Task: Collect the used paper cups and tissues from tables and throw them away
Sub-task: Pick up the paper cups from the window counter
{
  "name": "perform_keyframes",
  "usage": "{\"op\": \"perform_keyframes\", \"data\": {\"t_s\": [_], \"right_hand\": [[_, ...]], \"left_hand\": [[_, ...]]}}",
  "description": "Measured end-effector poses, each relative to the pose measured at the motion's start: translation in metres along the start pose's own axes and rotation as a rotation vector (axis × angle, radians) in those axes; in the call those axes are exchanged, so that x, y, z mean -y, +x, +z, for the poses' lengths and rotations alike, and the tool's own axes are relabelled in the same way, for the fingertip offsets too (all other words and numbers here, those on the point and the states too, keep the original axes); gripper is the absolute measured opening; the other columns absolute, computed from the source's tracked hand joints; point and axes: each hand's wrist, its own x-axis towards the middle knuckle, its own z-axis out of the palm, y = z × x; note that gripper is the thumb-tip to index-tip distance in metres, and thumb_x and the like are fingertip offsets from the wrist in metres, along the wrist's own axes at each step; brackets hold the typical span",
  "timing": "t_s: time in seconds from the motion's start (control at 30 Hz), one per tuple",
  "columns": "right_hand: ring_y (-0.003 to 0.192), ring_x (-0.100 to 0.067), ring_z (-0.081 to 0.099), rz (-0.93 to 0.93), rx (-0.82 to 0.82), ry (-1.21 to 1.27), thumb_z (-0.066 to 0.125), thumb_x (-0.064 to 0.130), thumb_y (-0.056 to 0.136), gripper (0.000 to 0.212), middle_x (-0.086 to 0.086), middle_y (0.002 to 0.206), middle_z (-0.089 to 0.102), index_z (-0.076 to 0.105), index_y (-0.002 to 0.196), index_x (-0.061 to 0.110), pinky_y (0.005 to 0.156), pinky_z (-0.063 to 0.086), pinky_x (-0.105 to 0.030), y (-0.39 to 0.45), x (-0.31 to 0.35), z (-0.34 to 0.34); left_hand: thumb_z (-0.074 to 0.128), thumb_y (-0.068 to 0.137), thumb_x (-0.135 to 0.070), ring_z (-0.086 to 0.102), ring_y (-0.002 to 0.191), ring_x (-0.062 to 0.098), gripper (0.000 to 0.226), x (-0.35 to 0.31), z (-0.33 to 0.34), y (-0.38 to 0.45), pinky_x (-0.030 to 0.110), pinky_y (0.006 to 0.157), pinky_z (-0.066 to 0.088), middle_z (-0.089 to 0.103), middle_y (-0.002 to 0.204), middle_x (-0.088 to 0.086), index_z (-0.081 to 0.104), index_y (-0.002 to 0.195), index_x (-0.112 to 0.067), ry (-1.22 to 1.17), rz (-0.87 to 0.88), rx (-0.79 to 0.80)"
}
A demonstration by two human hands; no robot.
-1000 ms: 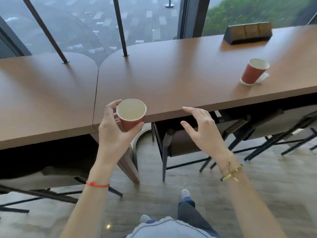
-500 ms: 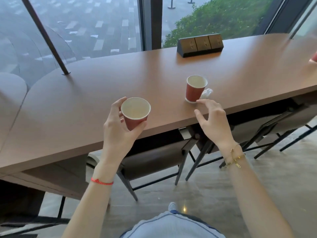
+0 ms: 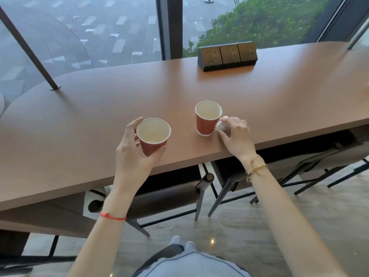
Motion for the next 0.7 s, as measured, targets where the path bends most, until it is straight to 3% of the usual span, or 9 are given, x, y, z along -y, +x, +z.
{"op": "perform_keyframes", "data": {"t_s": [0.13, 0.27, 0.37, 0.5, 0.57, 0.63, 0.7], "right_hand": [[0.098, -0.029, 0.052, 0.029, -0.083, -0.011, 0.060, 0.022, 0.089, 0.015, -0.009, 0.100, 0.063, 0.064, 0.097, 0.009, 0.084, 0.042, -0.035, 0.009, 0.000, 0.001], [0.087, -0.021, 0.053, 0.056, -0.337, 0.102, 0.060, 0.029, 0.091, 0.018, -0.003, 0.093, 0.063, 0.062, 0.097, 0.012, 0.070, 0.030, -0.019, 0.011, 0.004, -0.023], [0.084, -0.014, 0.049, -0.037, -0.465, 0.222, 0.061, 0.033, 0.090, 0.019, 0.007, 0.087, 0.061, 0.061, 0.097, 0.016, 0.070, 0.033, -0.017, 0.016, 0.021, -0.044], [0.098, -0.015, 0.048, -0.161, -0.309, 0.266, 0.066, 0.030, 0.087, 0.022, 0.009, 0.092, 0.057, 0.061, 0.101, 0.013, 0.078, 0.034, -0.015, 0.021, 0.047, -0.043], [0.109, -0.020, 0.046, -0.156, -0.187, 0.234, 0.067, 0.027, 0.085, 0.027, 0.005, 0.103, 0.060, 0.060, 0.107, 0.013, 0.087, 0.036, -0.021, 0.022, 0.051, -0.034], [0.116, -0.022, 0.042, -0.134, -0.126, 0.232, 0.069, 0.028, 0.081, 0.039, 0.002, 0.116, 0.059, 0.056, 0.116, 0.016, 0.092, 0.037, -0.026, 0.021, 0.050, -0.027], [0.120, -0.020, 0.038, -0.118, -0.105, 0.261, 0.071, 0.036, 0.077, 0.055, 0.003, 0.126, 0.053, 0.049, 0.126, 0.022, 0.090, 0.032, -0.023, 0.020, 0.048, -0.024]], "left_hand": [[0.085, 0.068, -0.029, 0.055, 0.103, 0.002, 0.080, 0.003, 0.004, 0.003, 0.006, 0.084, 0.042, 0.051, 0.113, -0.025, 0.042, 0.135, -0.031, -0.002, -0.022, 0.005], [0.085, 0.068, -0.030, 0.057, 0.104, 0.003, 0.079, 0.002, 0.007, 0.007, 0.010, 0.086, 0.043, 0.055, 0.115, -0.020, 0.043, 0.134, -0.031, -0.007, -0.026, 0.018], [0.085, 0.068, -0.028, 0.057, 0.106, 0.008, 0.078, 0.003, 0.009, 0.010, 0.017, 0.090, 0.045, 0.057, 0.118, -0.014, 0.043, 0.135, -0.030, -0.009, -0.022, 0.030], [0.085, 0.068, -0.027, 0.058, 0.106, 0.012, 0.079, 0.005, 0.009, 0.015, 0.013, 0.088, 0.044, 0.058, 0.119, -0.010, 0.044, 0.135, -0.027, -0.017, -0.022, 0.036], [0.085, 0.068, -0.026, 0.058, 0.106, 0.011, 0.079, 0.006, 0.009, 0.017, 0.014, 0.088, 0.044, 0.058, 0.118, -0.011, 0.044, 0.135, -0.027, -0.020, -0.012, 0.043], [0.085, 0.068, -0.026, 0.058, 0.106, 0.009, 0.079, 0.008, 0.009, 0.018, 0.016, 0.089, 0.044, 0.057, 0.117, -0.013, 0.044, 0.135, -0.028, -0.023, -0.006, 0.049], [0.085, 0.067, -0.025, 0.058, 0.105, 0.009, 0.079, 0.009, 0.009, 0.021, 0.016, 0.090, 0.044, 0.057, 0.116, -0.014, 0.044, 0.135, -0.028, -0.031, -0.010, 0.045]]}}
